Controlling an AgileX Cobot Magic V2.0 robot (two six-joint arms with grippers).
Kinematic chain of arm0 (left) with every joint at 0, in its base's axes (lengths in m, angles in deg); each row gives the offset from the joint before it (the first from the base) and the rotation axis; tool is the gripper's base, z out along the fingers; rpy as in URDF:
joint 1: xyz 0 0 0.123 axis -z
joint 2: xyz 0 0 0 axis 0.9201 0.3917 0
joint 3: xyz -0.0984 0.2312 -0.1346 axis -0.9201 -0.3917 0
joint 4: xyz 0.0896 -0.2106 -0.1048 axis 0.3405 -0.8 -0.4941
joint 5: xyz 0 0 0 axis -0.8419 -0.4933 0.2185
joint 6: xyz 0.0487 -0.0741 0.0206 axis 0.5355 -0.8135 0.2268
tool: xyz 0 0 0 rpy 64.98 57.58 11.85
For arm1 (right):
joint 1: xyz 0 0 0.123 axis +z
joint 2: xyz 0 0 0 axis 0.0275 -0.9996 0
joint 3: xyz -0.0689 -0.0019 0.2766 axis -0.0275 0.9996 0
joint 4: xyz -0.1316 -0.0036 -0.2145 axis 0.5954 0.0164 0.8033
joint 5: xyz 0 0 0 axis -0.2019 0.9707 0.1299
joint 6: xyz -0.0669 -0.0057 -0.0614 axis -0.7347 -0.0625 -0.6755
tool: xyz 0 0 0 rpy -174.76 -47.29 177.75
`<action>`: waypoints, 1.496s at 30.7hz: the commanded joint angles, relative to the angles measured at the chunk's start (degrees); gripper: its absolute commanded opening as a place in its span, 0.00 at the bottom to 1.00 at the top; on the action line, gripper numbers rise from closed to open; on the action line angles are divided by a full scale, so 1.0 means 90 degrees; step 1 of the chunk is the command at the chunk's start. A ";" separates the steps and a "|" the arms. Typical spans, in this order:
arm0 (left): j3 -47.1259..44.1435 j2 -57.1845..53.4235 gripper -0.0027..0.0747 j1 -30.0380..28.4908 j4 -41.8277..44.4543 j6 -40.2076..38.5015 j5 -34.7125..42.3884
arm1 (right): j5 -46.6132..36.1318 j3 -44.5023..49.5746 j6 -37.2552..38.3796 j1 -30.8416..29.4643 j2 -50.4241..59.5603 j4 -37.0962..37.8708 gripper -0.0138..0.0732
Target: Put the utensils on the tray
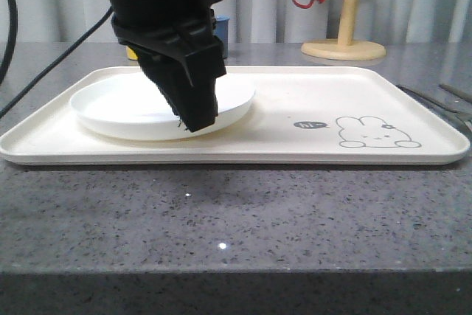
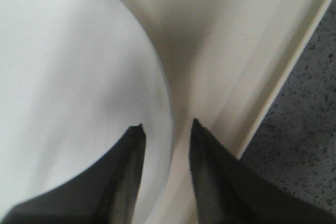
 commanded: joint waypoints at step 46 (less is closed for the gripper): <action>-0.5625 -0.8038 0.01 -0.3578 -0.0450 -0.1290 0.3861 | -0.0473 -0.0234 -0.0037 -0.0040 -0.0088 0.0001 0.83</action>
